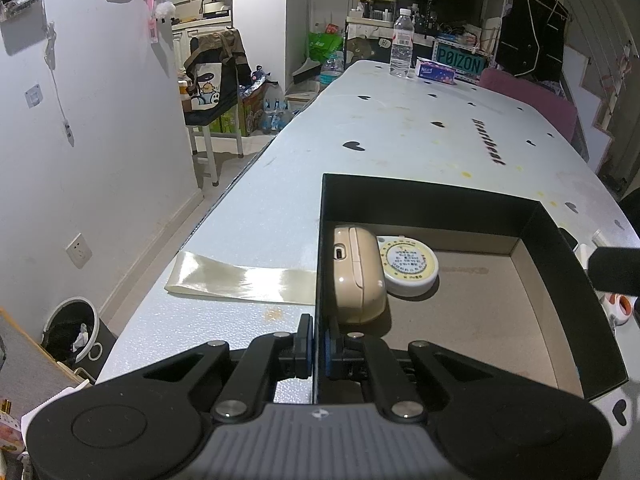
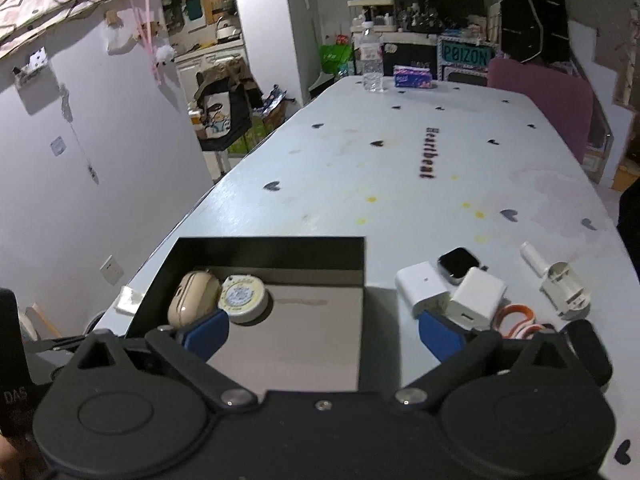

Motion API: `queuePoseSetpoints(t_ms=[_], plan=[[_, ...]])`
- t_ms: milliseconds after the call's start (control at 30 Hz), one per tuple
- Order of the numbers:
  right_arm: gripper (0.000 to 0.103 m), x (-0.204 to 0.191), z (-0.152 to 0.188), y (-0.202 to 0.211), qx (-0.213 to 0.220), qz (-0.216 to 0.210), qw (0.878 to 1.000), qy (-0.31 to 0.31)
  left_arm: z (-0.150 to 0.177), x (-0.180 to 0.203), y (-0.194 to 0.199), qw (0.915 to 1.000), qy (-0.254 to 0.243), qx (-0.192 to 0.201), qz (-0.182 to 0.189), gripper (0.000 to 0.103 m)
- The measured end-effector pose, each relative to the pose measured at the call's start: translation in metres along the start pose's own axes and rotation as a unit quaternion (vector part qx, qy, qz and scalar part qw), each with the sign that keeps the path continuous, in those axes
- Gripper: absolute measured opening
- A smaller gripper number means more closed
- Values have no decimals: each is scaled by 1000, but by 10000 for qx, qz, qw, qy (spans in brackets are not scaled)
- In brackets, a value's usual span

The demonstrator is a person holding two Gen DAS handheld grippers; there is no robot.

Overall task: Organize rigid objects
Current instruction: 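Move the right tool to the orange-handled scissors and grasp them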

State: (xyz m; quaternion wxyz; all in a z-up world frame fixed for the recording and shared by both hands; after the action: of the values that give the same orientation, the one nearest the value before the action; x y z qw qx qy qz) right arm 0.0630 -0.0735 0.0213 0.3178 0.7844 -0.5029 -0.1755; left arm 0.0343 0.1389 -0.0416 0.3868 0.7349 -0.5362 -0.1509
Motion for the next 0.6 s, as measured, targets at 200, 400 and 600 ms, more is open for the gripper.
queuePoseSetpoints(t_ms=[200,400,600], plan=[[103,31,6,5,-14,515,9980,-366,0,0,0,10000,0,0,0,5],[103,72,20,0,-208,1102,9903,-816,0,0,0,10000,-2,0,0,5],[103,99,33,-14,-495,1170,9855,-1122,0,0,0,10000,0,4,3,5]])
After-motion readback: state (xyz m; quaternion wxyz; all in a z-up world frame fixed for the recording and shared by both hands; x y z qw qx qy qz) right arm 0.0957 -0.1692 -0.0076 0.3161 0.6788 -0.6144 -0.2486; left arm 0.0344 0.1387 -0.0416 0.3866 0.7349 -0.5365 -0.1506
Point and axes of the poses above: each gripper's, at about its wrist camera, not at the fingertips, and y roughly against the way its jaws point, x to its right, z to its underside, the point moved 1 cm from there along -y, roughly the way its jaws point, and after that the axes turned 14 degrees about y, right-handed, at the moved point
